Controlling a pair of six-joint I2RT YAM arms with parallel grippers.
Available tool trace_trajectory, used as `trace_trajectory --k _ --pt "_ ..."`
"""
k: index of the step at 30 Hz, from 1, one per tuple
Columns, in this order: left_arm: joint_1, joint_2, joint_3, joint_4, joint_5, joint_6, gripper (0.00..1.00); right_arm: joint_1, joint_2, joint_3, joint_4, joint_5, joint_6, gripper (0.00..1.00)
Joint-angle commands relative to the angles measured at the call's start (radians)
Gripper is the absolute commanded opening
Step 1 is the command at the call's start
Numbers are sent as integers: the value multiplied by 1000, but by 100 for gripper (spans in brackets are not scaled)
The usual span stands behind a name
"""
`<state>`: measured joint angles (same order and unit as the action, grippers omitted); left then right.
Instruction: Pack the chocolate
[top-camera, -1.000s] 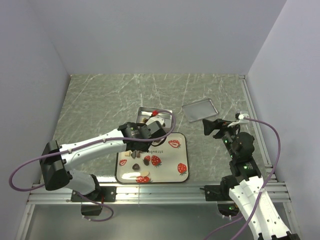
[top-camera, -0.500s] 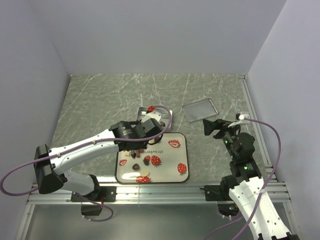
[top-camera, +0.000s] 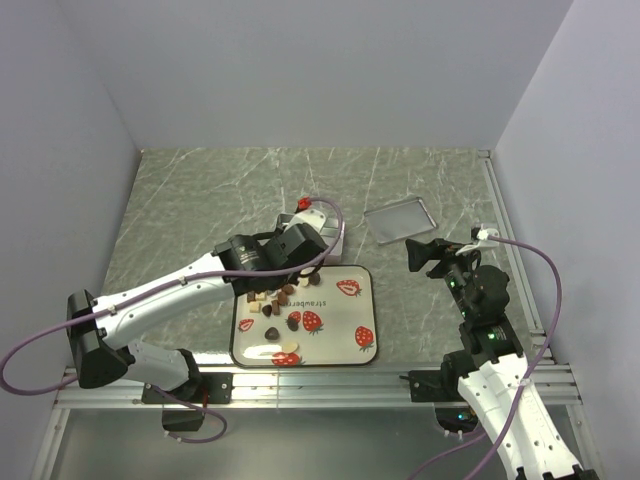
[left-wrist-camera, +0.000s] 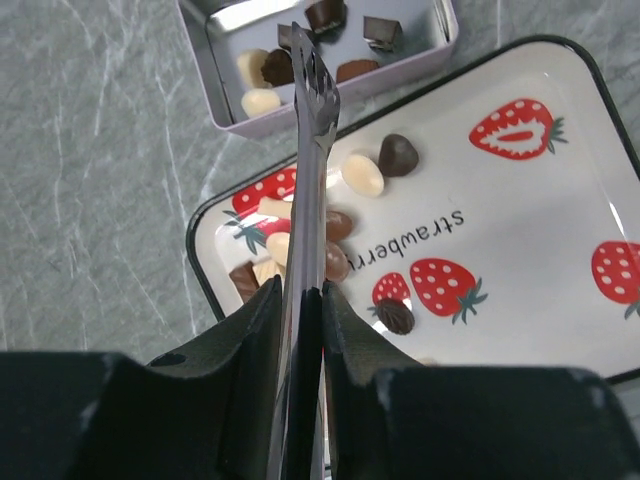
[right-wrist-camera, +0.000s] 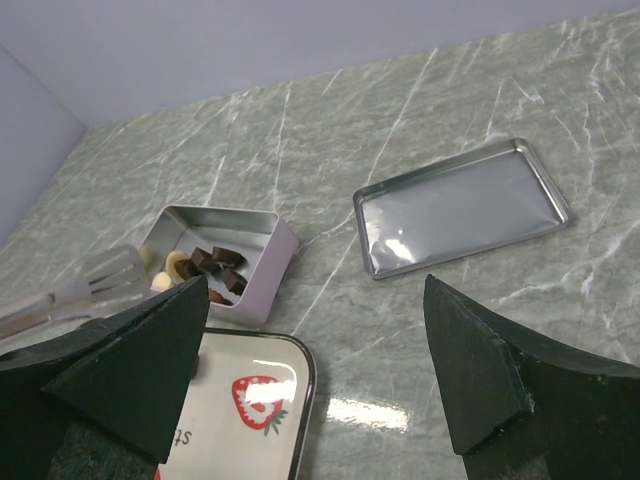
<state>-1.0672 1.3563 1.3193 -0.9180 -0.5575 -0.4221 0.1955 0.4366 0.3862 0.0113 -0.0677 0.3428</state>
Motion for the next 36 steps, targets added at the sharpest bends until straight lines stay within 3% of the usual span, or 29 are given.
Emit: trace_trajectory --k 1,12,22,29,32,35,36 --pt "33 -6 40 65 -12 52 26 -5 -12 -1 12 14 -13 94" --pt "127 4 51 134 31 118 26 -5 -10 -3 15 12 -13 94" --pt "130 -23 15 139 45 103 27 -5 -9 -3 18 11 -13 94" --pt "138 -62 -121 232 74 27 27 -4 -12 -6 19 13 -11 94" --pt "153 -82 -190 312 54 -9 31 -5 -10 -6 22 3 -13 94" --pt "219 -79 -271 431 41 0 41 -4 -9 -4 29 -12 -10 94" --pt "236 -71 -285 456 41 6 51 -5 -7 -6 30 -18 -8 94"
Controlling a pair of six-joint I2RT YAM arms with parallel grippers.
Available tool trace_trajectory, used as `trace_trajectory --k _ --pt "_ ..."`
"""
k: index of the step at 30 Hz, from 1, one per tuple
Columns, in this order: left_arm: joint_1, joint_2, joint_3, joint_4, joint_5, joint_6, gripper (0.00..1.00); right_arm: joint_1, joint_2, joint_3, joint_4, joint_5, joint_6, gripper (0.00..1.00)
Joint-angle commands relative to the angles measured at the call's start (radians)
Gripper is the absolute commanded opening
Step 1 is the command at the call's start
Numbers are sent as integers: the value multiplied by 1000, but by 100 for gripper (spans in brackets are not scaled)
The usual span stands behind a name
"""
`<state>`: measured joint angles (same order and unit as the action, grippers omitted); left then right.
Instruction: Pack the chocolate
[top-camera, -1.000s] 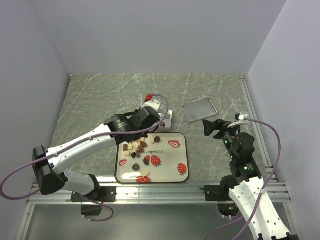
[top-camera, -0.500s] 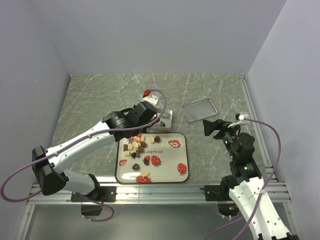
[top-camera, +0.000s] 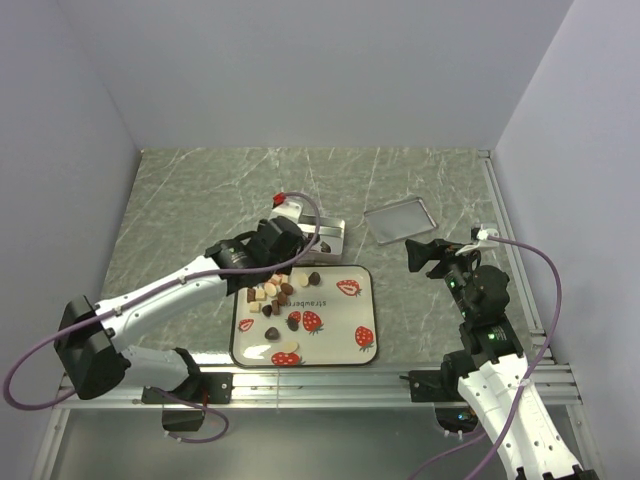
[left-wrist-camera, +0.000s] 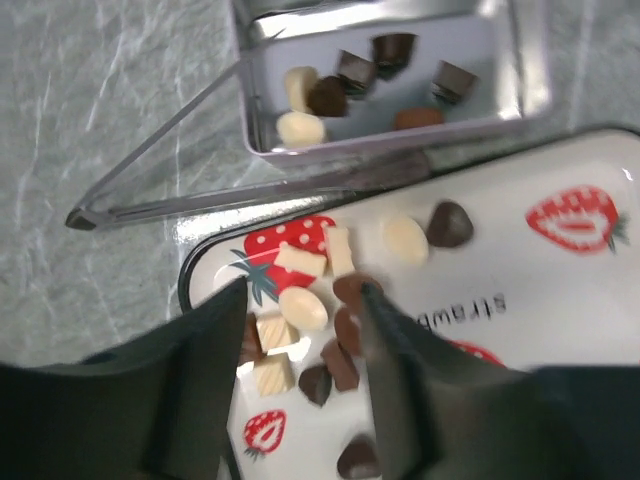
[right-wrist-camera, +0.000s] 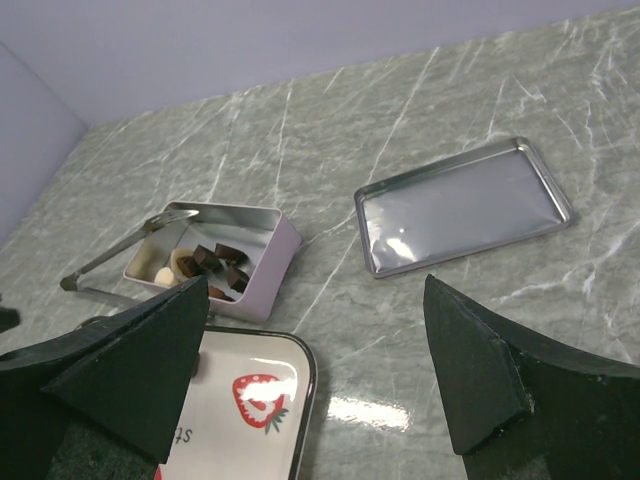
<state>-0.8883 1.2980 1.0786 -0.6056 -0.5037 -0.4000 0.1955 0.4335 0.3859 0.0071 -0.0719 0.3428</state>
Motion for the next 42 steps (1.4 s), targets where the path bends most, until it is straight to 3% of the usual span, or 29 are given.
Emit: trace_trajectory --k 1,3,4,11,22,38,42 --pt "75 0 -61 191 -21 -7 57 -5 -3 -5 36 -20 -8 94" --pt "129 9 -106 240 -21 39 72 -4 -3 -8 44 -31 -5 94" --pt "147 14 -120 301 -15 55 75 -4 1 -10 47 -35 -4 94" --pt "337 -3 -216 538 132 272 82 -4 30 -13 71 -72 1 94" --pt "523 125 -174 526 494 497 76 -4 22 -15 67 -68 5 94" --pt "535 334 -89 487 396 540 71 -4 37 -12 67 -62 2 94" --pt "548 382 -72 498 366 553 53 -5 40 -10 64 -54 1 94"
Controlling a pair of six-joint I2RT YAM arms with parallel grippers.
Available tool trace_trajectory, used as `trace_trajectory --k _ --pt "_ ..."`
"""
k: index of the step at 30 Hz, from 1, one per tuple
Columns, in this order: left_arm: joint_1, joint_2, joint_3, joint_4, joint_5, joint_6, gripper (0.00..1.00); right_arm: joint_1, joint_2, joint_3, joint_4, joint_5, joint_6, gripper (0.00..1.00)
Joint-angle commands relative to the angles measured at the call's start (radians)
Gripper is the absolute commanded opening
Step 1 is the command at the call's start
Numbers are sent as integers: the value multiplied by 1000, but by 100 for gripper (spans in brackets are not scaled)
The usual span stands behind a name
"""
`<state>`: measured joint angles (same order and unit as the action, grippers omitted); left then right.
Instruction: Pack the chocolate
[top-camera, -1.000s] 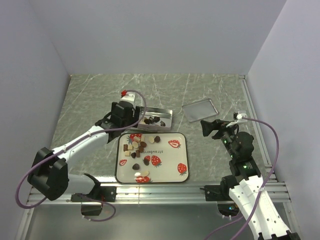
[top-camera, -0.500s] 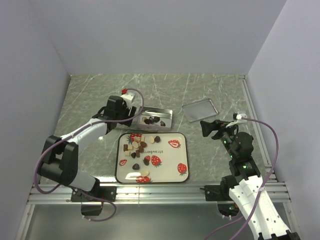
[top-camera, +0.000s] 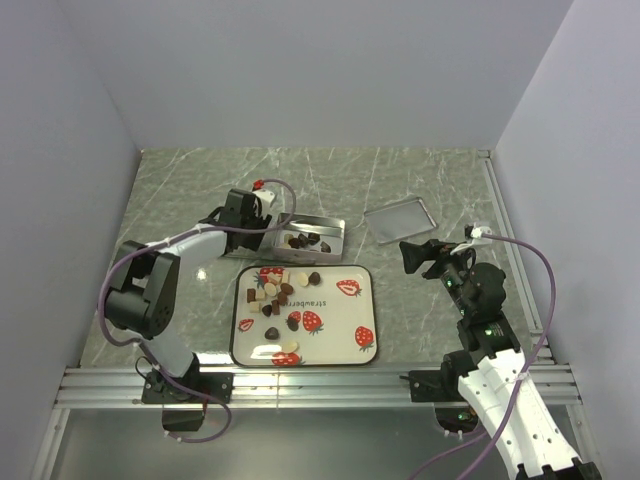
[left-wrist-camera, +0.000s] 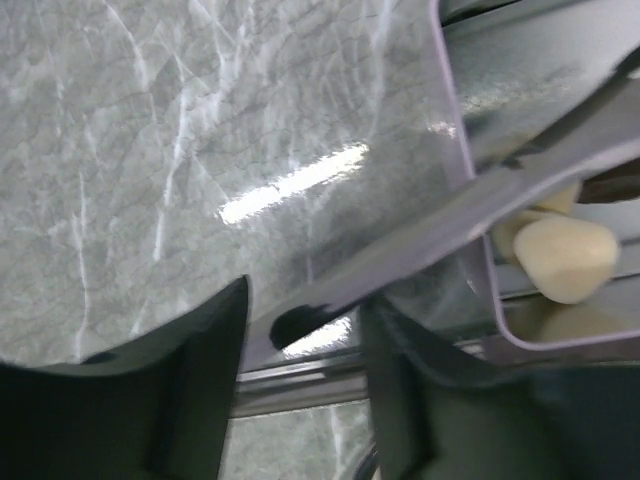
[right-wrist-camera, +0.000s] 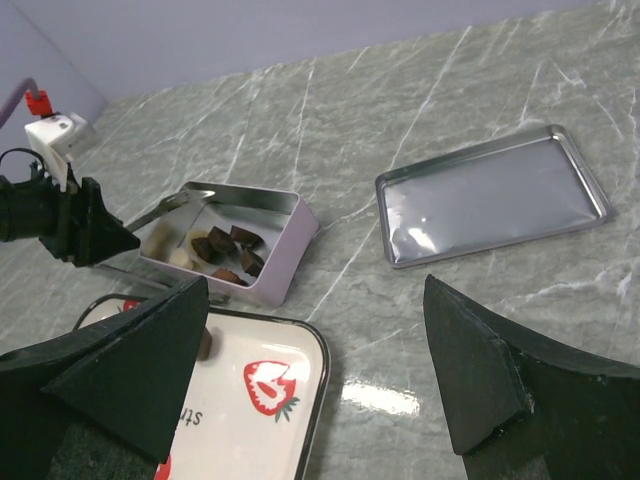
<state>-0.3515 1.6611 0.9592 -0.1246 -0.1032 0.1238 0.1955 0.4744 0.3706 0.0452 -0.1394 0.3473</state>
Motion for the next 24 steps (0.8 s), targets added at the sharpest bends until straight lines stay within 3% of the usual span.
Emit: trace_trajectory --k 1,8,13,17,24 --pt "16 25 47 23 -42 36 50 -4 3 7 24 14 -4 94" --pt "22 57 50 36 -43 45 29 -4 18 11 22 18 -7 94" --pt "22 23 41 31 -24 40 22 -5 21 10 24 18 -8 94" --pt "22 -6 38 13 3 33 11 -4 20 8 27 17 -8 94" --pt "17 -72 15 8 42 39 6 -4 30 11 33 9 -7 94"
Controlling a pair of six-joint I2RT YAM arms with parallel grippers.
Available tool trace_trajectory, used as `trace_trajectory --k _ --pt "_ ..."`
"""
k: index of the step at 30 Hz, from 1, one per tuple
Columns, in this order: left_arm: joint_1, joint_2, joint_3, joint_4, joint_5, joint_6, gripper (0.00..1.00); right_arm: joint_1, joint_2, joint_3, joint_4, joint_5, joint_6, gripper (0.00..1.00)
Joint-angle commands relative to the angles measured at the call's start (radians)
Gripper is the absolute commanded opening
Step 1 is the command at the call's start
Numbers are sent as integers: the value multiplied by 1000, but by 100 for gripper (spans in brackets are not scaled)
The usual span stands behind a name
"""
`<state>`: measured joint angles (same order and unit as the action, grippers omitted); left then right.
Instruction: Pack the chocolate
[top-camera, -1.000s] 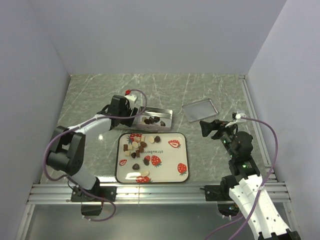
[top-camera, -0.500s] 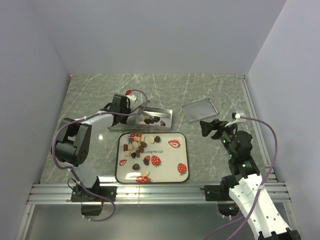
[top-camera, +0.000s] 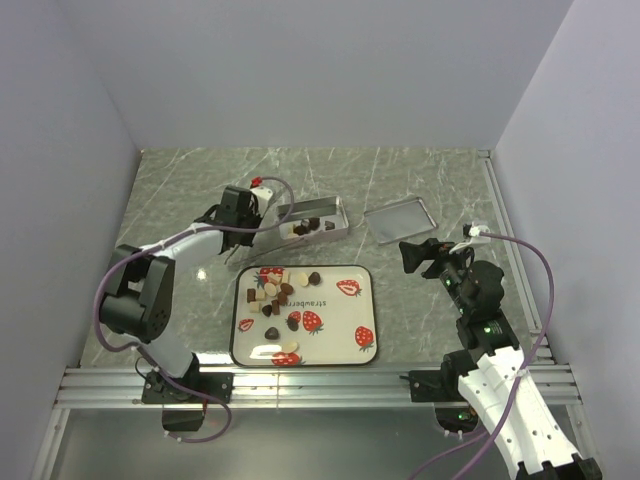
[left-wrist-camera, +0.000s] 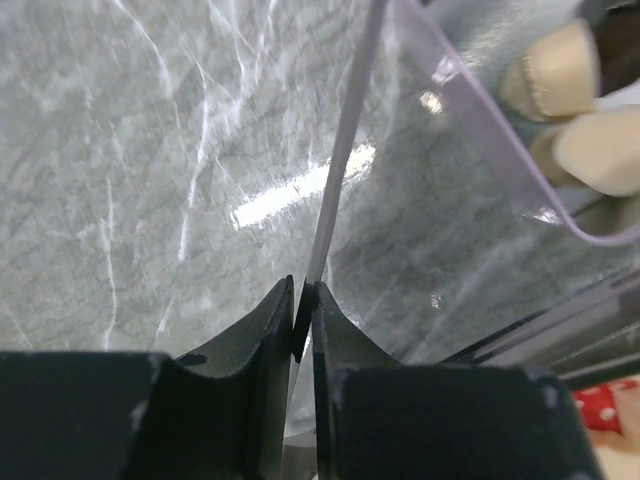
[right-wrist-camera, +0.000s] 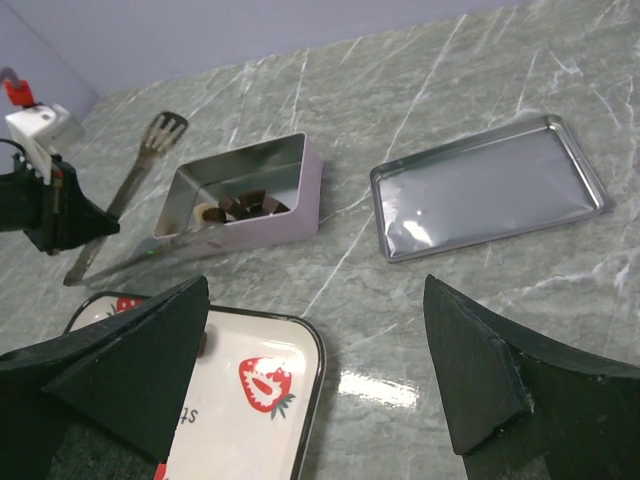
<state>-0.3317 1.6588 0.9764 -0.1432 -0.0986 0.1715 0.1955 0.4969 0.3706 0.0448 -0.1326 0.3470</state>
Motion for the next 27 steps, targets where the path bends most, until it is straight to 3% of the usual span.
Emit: trace_trajectory --k 1,8,14,27 --pt "-7 -77 -11 27 39 -4 6 -4 11 10 35 1 -6 94" --pt "-20 -143 -24 13 91 -3 5 -5 19 10 36 2 -6 93" --pt "9 -130 1 -18 28 -66 5 -4 11 10 32 7 -6 93" --pt "289 -8 73 -148 -52 -360 4 -4 17 10 46 -5 -5 93"
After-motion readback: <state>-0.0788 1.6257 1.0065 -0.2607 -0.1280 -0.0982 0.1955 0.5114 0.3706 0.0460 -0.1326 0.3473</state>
